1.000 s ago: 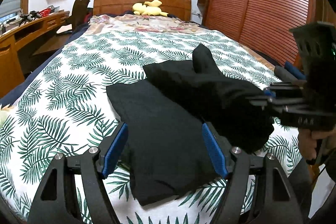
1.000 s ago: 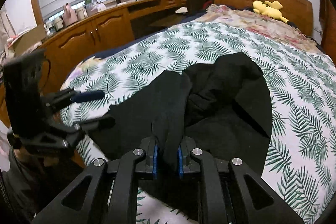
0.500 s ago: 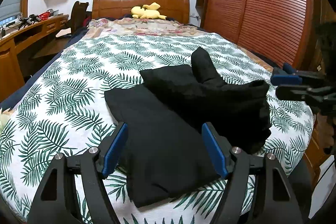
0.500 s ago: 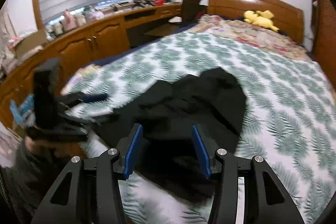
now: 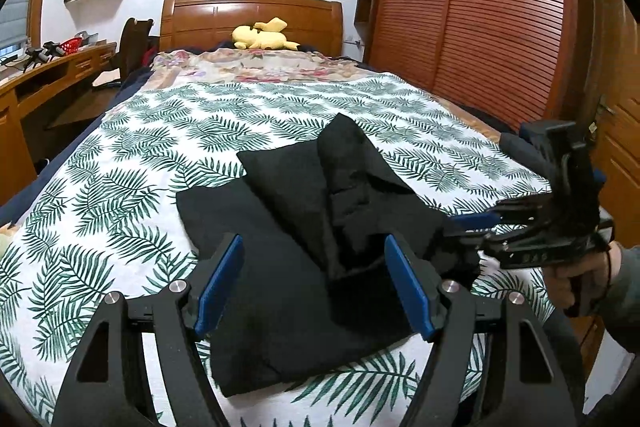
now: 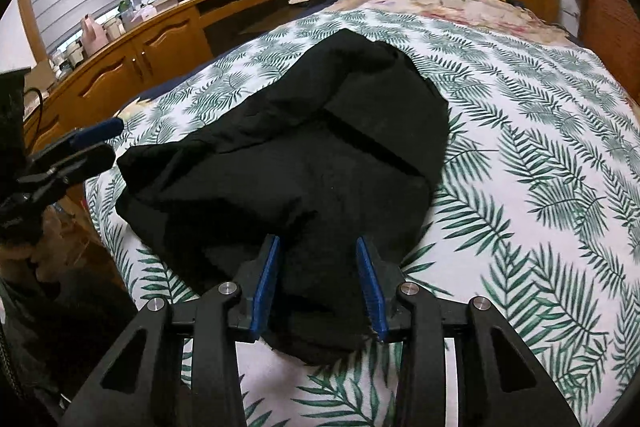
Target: Fold large clothes
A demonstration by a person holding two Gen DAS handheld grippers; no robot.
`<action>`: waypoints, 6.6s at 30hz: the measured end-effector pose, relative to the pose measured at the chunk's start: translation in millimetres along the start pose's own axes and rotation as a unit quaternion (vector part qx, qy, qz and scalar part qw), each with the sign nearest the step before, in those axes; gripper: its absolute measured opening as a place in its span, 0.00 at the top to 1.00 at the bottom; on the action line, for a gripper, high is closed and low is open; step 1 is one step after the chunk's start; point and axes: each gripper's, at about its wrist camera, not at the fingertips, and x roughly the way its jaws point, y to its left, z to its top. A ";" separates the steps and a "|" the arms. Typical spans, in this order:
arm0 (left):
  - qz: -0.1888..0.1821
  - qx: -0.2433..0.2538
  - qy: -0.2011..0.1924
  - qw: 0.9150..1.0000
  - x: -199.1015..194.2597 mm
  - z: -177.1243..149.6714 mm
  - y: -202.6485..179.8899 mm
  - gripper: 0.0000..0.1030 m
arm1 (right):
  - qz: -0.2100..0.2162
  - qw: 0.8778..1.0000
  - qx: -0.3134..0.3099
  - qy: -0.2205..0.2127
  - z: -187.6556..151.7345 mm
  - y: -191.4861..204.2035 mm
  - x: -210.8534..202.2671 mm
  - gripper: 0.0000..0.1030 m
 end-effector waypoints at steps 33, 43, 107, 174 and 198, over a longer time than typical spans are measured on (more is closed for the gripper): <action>0.051 0.049 0.091 0.993 42.8 28.2 -69.1 0.93 | 0.053 0.997 -0.017 -0.063 -33.8 -42.4 -28.5 0.57; 0.091 0.033 0.040 0.994 -2.6 47.2 -36.3 0.94 | 0.065 0.992 -0.022 -0.106 -26.8 -36.4 -44.3 0.57; 0.108 -0.026 0.088 0.990 -12.2 -67.3 42.1 0.21 | 0.039 0.997 0.064 0.007 96.3 -69.3 141.1 0.30; 0.050 -0.044 0.141 0.988 54.0 -49.5 30.5 0.67 | 0.048 0.990 0.135 0.013 44.4 -139.6 114.6 0.44; 0.063 -0.035 0.087 0.994 5.2 -23.3 9.7 0.94 | 0.088 0.989 0.106 -0.051 39.0 -130.8 65.4 0.78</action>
